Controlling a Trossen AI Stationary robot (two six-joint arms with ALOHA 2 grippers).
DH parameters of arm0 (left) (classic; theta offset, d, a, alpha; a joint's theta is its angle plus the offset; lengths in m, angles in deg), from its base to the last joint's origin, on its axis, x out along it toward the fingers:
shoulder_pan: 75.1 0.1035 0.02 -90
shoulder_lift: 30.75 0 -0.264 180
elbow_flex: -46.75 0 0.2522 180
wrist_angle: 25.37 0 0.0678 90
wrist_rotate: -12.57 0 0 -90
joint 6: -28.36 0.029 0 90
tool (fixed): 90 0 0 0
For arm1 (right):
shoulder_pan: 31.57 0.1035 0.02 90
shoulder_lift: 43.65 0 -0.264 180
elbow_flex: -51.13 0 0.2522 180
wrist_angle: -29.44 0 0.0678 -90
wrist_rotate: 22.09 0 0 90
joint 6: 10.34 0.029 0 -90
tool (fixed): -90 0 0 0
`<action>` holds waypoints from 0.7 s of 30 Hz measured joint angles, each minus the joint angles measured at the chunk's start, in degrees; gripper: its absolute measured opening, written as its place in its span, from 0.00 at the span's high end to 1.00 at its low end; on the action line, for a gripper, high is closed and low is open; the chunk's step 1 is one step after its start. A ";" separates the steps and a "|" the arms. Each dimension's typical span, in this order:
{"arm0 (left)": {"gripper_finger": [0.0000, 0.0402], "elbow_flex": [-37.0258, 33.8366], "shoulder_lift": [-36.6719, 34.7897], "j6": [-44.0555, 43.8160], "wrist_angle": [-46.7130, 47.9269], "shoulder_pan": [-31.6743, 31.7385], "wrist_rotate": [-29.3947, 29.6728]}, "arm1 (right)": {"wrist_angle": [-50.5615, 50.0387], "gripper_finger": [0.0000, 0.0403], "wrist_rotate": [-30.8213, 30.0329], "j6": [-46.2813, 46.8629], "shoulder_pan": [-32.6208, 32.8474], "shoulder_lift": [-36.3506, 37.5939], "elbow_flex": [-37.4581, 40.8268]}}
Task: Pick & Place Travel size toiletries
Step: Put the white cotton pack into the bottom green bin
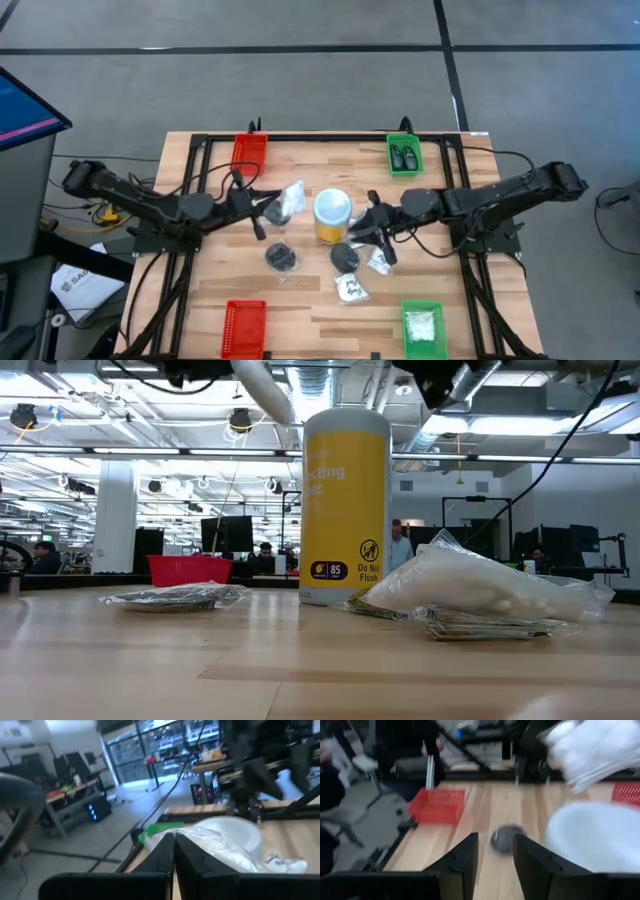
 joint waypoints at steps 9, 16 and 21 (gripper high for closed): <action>1.00 3.60 1.20 6.96 -2.32 -4.76 -1.98 | 5.44 0.72 0.01 0.02 -2.91 0.00 -1.11; 1.00 3.58 4.23 14.36 -9.33 -6.95 -8.52 | 10.63 0.72 0.00 1.09 -4.12 0.00 -1.10; 1.00 3.60 7.97 20.03 -16.33 -7.07 -12.12 | 12.33 0.72 0.02 1.16 -4.32 -0.26 -1.10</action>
